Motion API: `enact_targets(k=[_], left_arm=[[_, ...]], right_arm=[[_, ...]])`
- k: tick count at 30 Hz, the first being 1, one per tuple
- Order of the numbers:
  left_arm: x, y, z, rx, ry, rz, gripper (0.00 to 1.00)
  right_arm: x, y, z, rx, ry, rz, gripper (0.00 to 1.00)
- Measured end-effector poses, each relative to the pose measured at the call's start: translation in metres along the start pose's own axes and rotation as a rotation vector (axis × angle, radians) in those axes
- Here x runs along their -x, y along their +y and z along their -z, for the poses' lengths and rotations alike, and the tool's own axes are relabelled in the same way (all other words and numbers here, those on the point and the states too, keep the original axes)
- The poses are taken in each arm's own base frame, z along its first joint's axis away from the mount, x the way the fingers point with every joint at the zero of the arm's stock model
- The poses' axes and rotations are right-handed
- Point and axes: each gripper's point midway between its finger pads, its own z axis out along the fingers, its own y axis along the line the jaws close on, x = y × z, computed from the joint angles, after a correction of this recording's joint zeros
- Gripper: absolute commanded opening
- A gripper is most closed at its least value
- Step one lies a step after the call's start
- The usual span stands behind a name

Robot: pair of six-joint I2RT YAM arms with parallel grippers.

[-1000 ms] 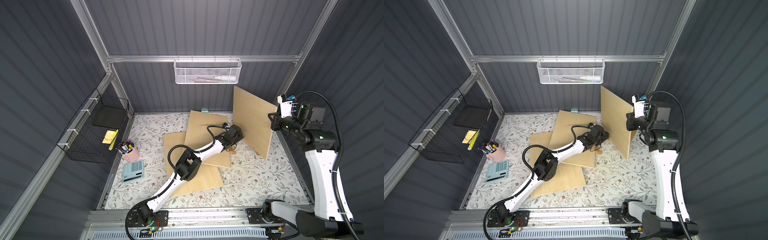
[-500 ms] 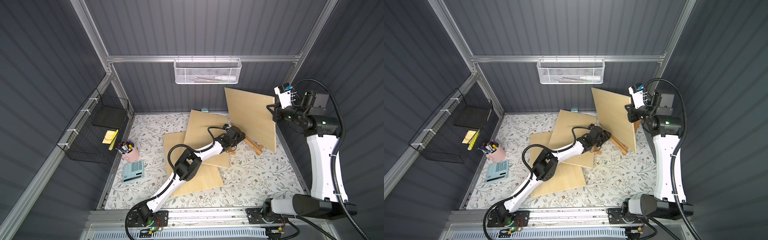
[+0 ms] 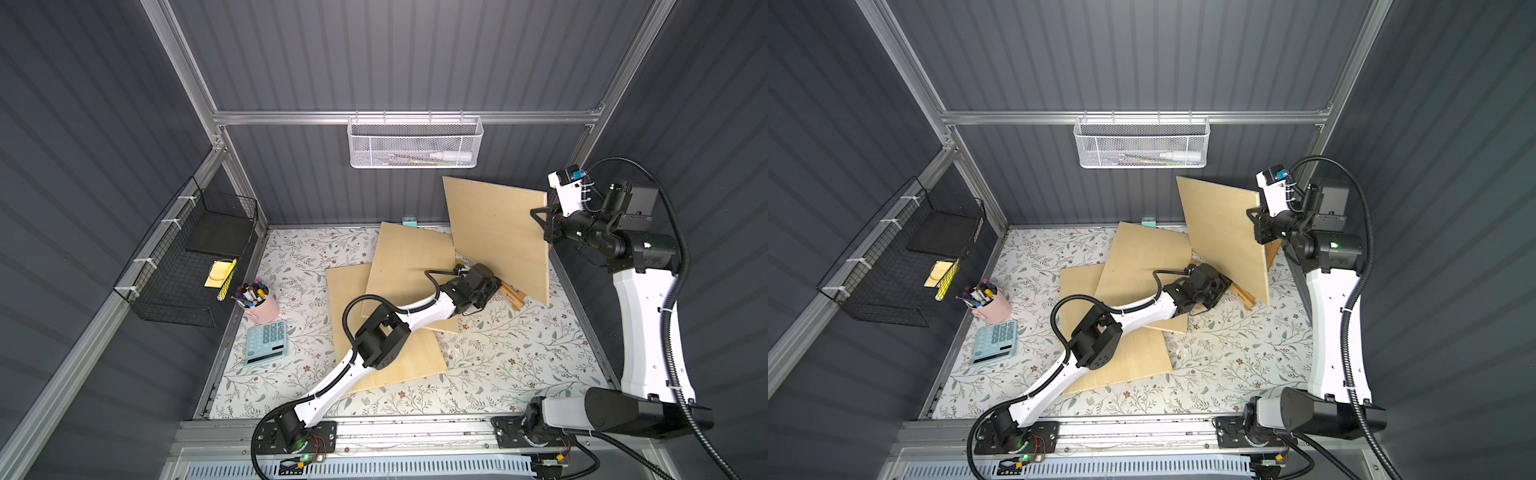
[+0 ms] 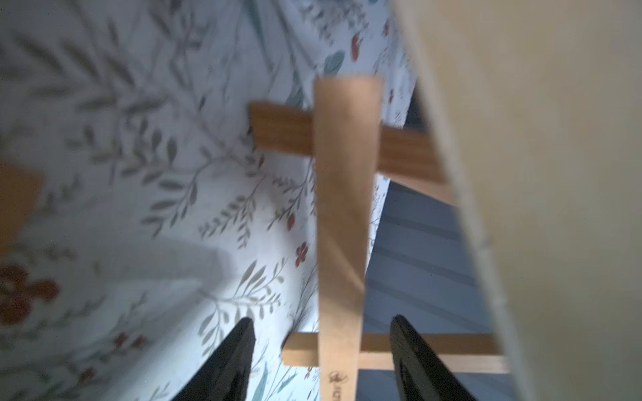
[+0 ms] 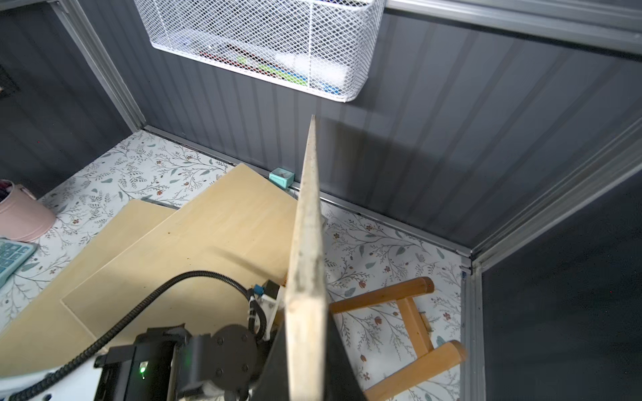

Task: Assemble the easel
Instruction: Move the easel to the center of the board.

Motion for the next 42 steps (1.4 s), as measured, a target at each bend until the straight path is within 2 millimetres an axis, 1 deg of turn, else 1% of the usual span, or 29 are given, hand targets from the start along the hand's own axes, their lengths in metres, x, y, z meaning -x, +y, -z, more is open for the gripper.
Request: enact_targets(k=[3, 4, 5, 11, 17, 22, 25, 27, 34, 38, 42], left_arm=[[-0.016, 0.011, -0.004, 0.026, 0.016, -0.001, 0.63], [-0.019, 0.014, -0.006, 0.029, 0.018, 0.0, 0.62], [-0.02, 0.013, -0.007, 0.023, 0.016, -0.001, 0.62], [-0.009, 0.004, -0.021, -0.037, -0.009, 0.004, 0.59], [-0.008, -0.001, -0.026, -0.123, -0.012, -0.004, 0.58], [-0.009, -0.003, -0.027, -0.186, -0.005, -0.011, 0.58], [-0.01, -0.015, -0.025, -0.234, -0.001, -0.008, 0.59], [-0.01, -0.019, -0.024, -0.251, 0.004, 0.001, 0.61], [-0.01, -0.023, -0.032, -0.29, 0.001, 0.003, 0.61], [-0.008, -0.023, -0.034, -0.282, -0.008, 0.004, 0.58], [-0.006, -0.022, -0.036, -0.27, -0.022, 0.009, 0.58]], right_arm=[[-0.002, 0.002, 0.002, 0.003, -0.005, -0.011, 0.0], [-0.002, 0.003, 0.003, 0.004, -0.008, -0.011, 0.0], [-0.003, 0.004, 0.004, 0.005, -0.008, -0.014, 0.0], [-0.006, 0.009, 0.008, 0.01, -0.023, -0.021, 0.0], [-0.009, 0.01, 0.009, 0.011, -0.031, -0.021, 0.0], [-0.009, 0.011, 0.009, 0.01, -0.033, -0.023, 0.0], [-0.01, 0.011, 0.01, 0.01, -0.034, -0.022, 0.0], [-0.009, 0.011, 0.009, 0.01, -0.039, -0.02, 0.0], [-0.01, 0.01, 0.008, 0.009, -0.043, -0.005, 0.0], [-0.009, 0.01, 0.008, 0.007, -0.045, -0.001, 0.0], [-0.01, 0.009, 0.007, 0.006, -0.044, 0.002, 0.0]])
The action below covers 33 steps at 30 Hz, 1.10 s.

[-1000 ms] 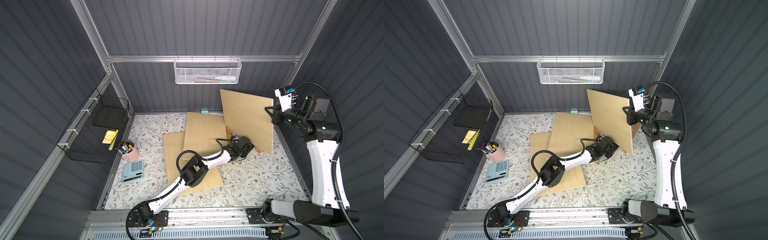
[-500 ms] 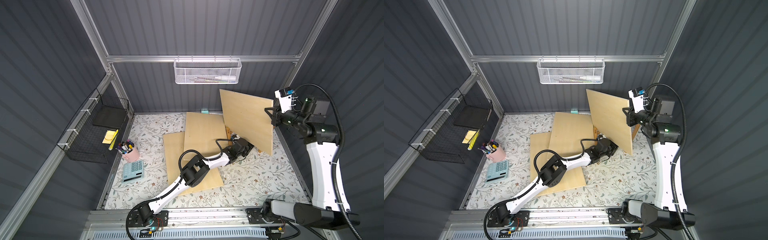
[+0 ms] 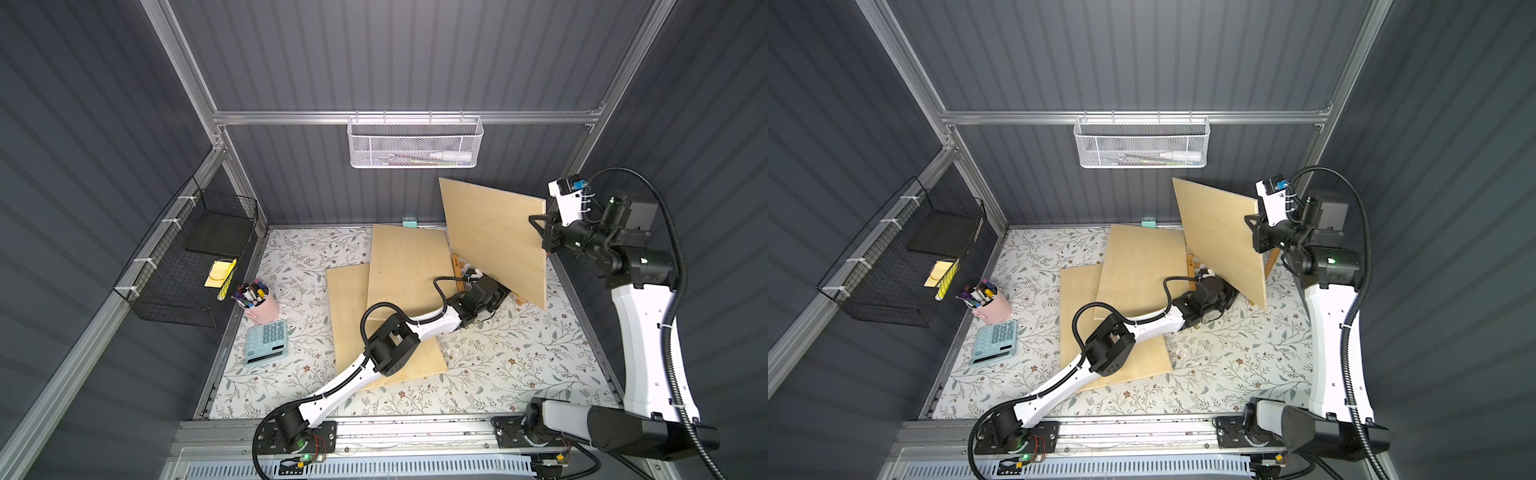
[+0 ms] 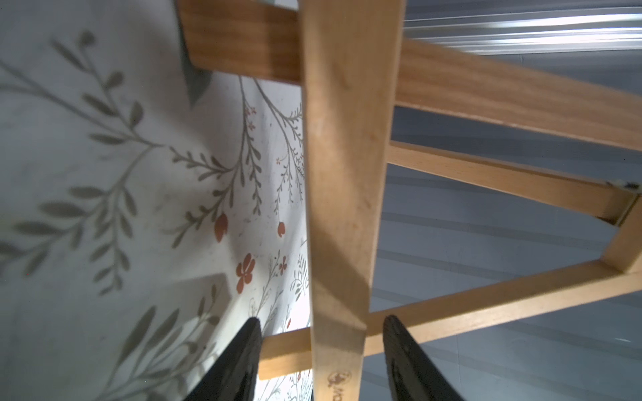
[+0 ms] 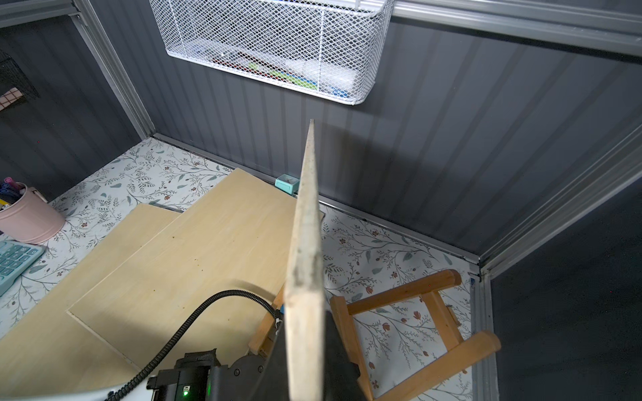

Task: Assemble the easel
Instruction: Move the easel to the center of the board.

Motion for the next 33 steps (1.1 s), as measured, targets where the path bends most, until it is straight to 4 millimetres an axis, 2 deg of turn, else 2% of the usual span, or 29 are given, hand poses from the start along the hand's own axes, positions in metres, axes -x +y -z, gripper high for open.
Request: enact_targets(k=[6, 9, 17, 24, 33], left_arm=[[0.006, 0.008, -0.003, 0.019, -0.038, 0.034, 0.51], [0.007, 0.006, -0.007, -0.003, -0.05, 0.055, 0.5], [0.009, 0.001, -0.008, -0.036, -0.073, 0.084, 0.36], [0.01, -0.002, -0.008, -0.055, -0.087, 0.083, 0.15], [0.02, 0.004, 0.013, 0.065, -0.101, 0.006, 0.07]], right_arm=[[0.002, 0.0, 0.0, 0.003, -0.006, -0.005, 0.0], [0.002, 0.002, -0.001, 0.011, -0.009, -0.016, 0.0], [0.006, 0.006, -0.003, 0.014, -0.018, -0.006, 0.0], [0.008, 0.007, -0.004, 0.014, -0.027, 0.001, 0.0], [0.007, 0.004, -0.008, -0.01, -0.066, -0.038, 0.0]])
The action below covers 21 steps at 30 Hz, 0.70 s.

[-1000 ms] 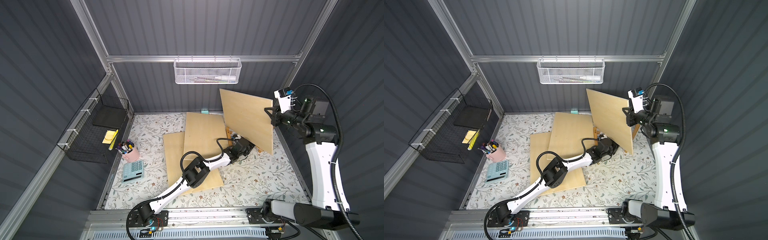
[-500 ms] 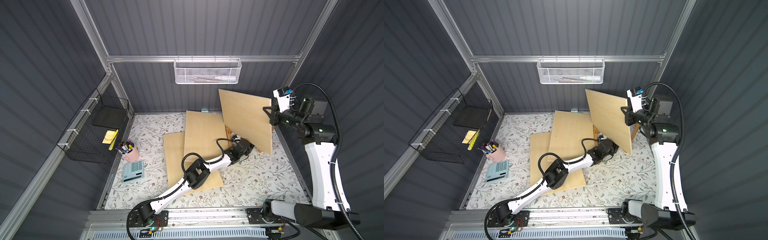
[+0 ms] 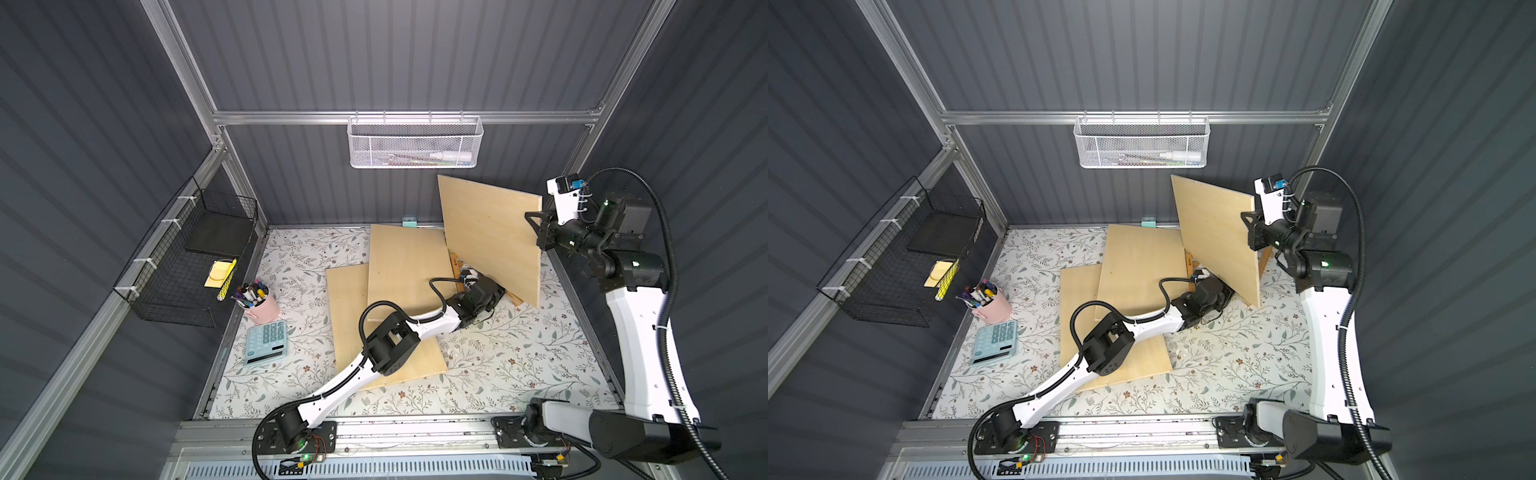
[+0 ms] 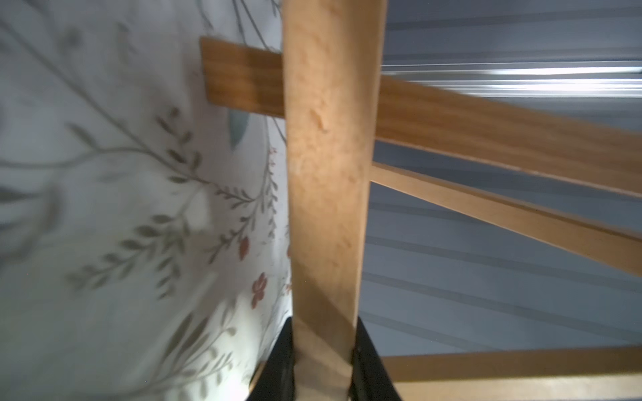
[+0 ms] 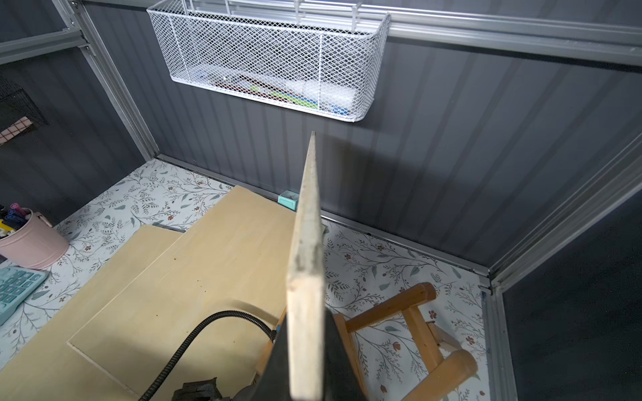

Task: Assemble the easel
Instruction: Move the easel to the center of the board.

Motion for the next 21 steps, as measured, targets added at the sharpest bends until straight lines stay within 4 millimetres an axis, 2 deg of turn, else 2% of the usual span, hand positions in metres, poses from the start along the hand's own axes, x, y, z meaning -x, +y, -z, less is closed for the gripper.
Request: enact_targets(k=[9, 12, 15, 18, 21], left_arm=[[0.037, 0.009, 0.026, 0.2, -0.01, -0.105, 0.01], [0.053, 0.012, 0.033, 0.235, -0.016, -0.145, 0.0], [0.073, 0.011, 0.041, 0.258, -0.026, -0.188, 0.04], [0.089, 0.016, 0.048, 0.291, -0.035, -0.23, 0.13], [0.094, 0.019, 0.05, 0.306, -0.035, -0.252, 0.22]], right_arm=[[0.004, 0.001, 0.004, -0.021, -0.031, -0.043, 0.0], [-0.001, -0.001, 0.002, -0.036, -0.022, -0.058, 0.0], [-0.011, -0.004, 0.003, -0.059, -0.002, -0.105, 0.0], [-0.018, -0.002, 0.003, -0.061, 0.005, -0.128, 0.0], [-0.027, -0.001, 0.004, -0.068, 0.015, -0.144, 0.0]])
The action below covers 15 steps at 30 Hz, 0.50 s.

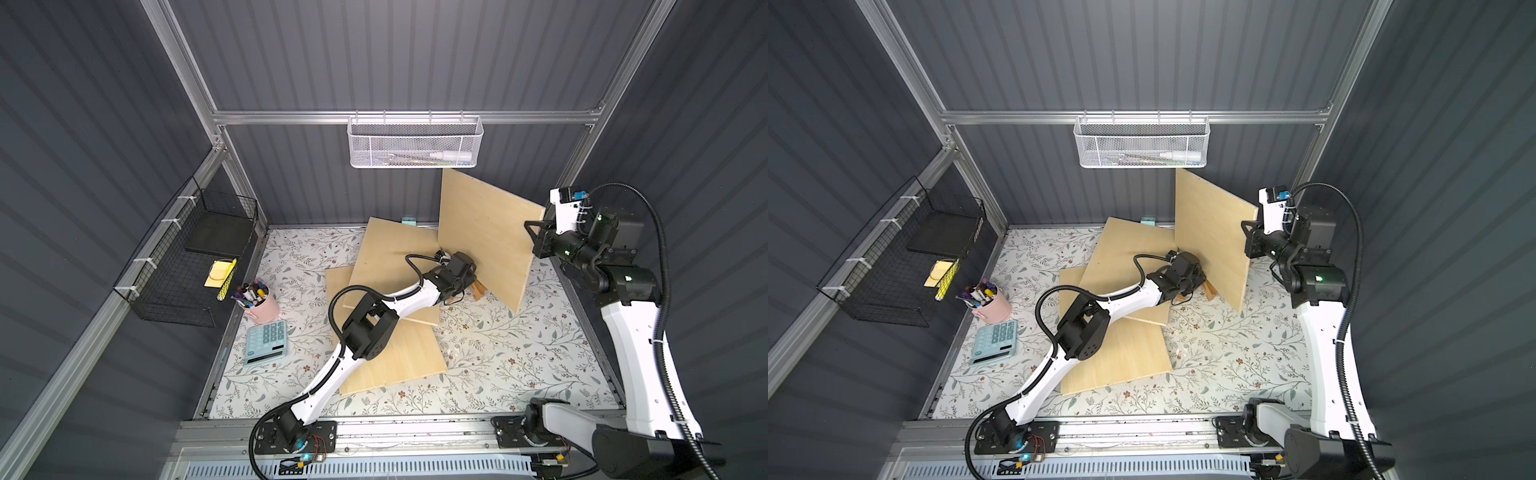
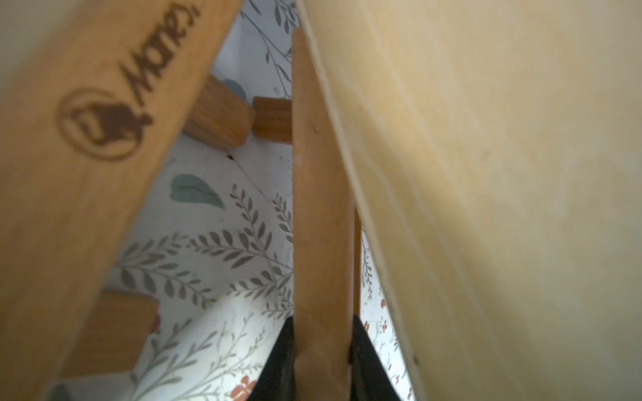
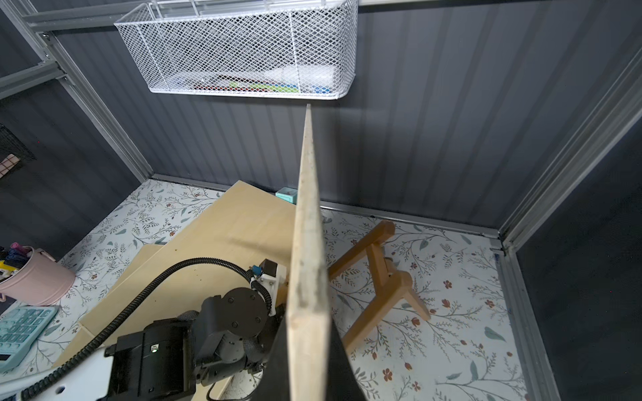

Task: Assemble the easel
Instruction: Move the easel to the center of the board.

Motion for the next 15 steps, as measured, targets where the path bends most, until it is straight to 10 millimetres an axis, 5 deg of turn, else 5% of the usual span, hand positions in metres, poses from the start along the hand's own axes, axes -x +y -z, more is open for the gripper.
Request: enact_targets(k=[6, 15], left_arm=[[-0.002, 0.004, 0.004, 0.012, 0.009, -0.045, 0.46], [-0.008, 0.013, 0.027, 0.041, 0.052, -0.058, 0.6]], right_arm=[[-0.015, -0.005, 0.0, -0.035, 0.014, -0.018, 0.0], [-0.026, -0.012, -0.004, -0.06, 0.031, -0.046, 0.0]])
